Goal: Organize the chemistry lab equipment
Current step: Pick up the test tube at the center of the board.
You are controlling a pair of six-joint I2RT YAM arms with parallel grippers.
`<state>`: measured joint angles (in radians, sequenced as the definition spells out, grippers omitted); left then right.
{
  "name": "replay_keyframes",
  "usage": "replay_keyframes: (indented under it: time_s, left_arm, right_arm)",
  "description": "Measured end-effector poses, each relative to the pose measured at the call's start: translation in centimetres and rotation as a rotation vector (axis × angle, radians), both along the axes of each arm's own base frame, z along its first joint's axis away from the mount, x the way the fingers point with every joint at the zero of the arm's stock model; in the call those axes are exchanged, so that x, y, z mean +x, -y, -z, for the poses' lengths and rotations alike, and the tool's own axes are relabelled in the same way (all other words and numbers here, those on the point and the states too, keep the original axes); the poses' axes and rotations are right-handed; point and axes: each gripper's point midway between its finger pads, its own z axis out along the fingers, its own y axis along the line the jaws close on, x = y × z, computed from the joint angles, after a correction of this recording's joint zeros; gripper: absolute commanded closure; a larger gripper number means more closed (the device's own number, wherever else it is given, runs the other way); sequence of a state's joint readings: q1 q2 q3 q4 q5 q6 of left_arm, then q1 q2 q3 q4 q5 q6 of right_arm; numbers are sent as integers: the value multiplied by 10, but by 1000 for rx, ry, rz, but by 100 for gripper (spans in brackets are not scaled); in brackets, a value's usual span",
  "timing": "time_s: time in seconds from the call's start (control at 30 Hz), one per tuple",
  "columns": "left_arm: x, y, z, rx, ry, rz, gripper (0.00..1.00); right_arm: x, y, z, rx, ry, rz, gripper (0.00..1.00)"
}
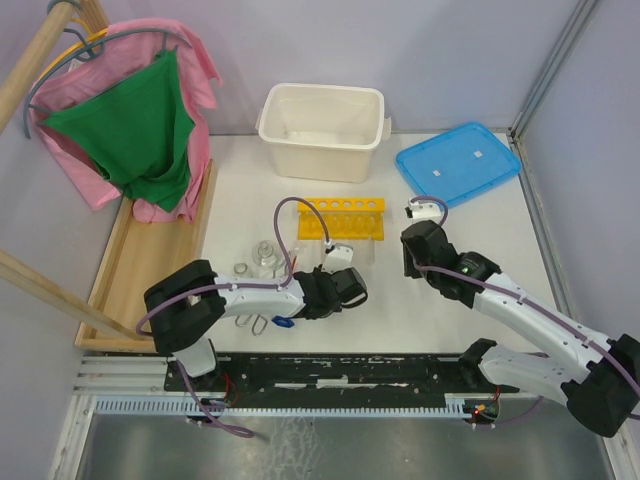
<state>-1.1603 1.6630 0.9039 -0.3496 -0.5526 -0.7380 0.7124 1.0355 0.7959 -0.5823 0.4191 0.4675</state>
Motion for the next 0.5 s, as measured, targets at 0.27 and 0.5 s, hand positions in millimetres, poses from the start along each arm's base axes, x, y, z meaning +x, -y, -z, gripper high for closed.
replay_keyframes:
  time_s: [0.27, 0.5]
  left_arm:
    - [18, 0, 8, -25, 1, -46, 77]
    - [24, 9, 7, -77, 3, -51, 97]
  right_arm:
    - [1, -1, 2, -4, -5, -1, 66]
    - [1, -1, 2, -3, -4, 0, 66]
